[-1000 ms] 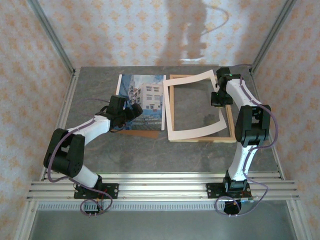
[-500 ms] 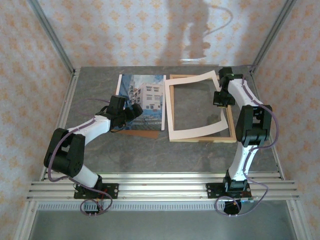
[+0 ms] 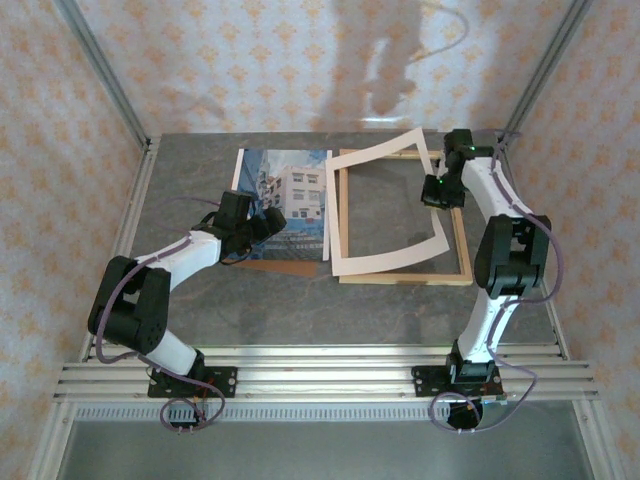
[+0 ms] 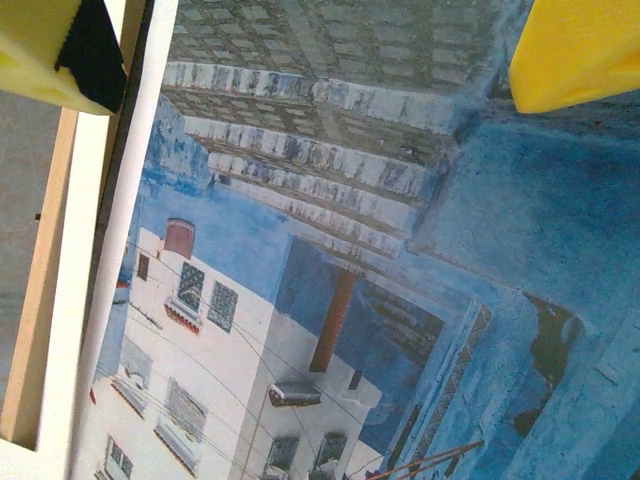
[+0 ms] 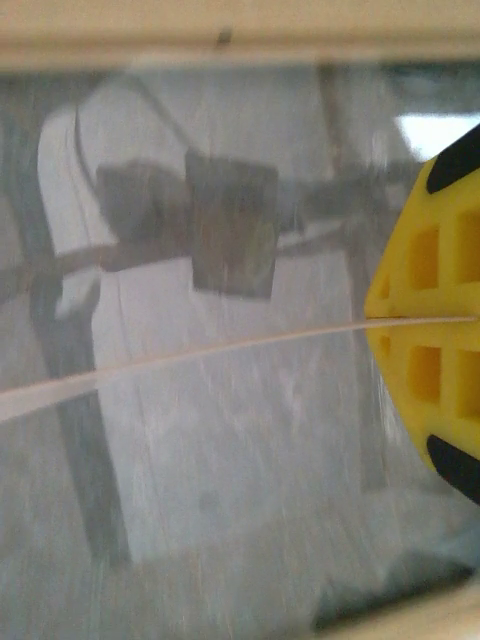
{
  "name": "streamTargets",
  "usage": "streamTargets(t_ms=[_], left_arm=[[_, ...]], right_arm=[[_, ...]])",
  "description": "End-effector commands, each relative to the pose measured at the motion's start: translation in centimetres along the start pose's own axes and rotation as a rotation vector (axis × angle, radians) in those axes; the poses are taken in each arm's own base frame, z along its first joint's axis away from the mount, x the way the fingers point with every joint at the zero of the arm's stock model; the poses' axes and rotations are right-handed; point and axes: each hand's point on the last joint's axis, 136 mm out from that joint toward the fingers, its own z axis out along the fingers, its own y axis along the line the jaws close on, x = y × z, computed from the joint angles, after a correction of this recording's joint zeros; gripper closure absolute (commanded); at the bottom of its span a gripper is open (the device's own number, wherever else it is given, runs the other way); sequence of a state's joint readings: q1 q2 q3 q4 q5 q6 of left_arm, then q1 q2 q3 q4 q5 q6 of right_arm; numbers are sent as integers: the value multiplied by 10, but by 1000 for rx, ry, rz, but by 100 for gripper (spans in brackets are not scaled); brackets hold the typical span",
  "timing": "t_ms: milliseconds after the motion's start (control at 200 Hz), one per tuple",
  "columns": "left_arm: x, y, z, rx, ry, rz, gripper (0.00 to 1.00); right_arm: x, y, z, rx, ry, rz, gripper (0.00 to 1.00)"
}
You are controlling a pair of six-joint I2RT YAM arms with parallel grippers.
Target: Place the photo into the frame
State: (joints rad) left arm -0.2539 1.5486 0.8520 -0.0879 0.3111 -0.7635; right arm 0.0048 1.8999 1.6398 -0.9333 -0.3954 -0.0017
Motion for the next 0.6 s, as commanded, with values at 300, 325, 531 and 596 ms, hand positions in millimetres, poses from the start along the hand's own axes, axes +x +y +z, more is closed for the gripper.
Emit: streamTargets(t_ms=[300, 325, 531, 596], left_arm=[[3, -7, 2, 13, 9, 2, 0], [3, -7, 3, 12, 9, 3, 0], [3, -11, 6, 24, 20, 1, 0], [3, -11, 6, 26, 19, -1, 0]], right_arm=[[-6, 5, -42, -26, -73, -67, 100], [-6, 3, -44, -12, -76, -67, 100], [0, -2, -40, 17, -17, -89, 100], [1, -1, -41, 10, -8, -92, 100]])
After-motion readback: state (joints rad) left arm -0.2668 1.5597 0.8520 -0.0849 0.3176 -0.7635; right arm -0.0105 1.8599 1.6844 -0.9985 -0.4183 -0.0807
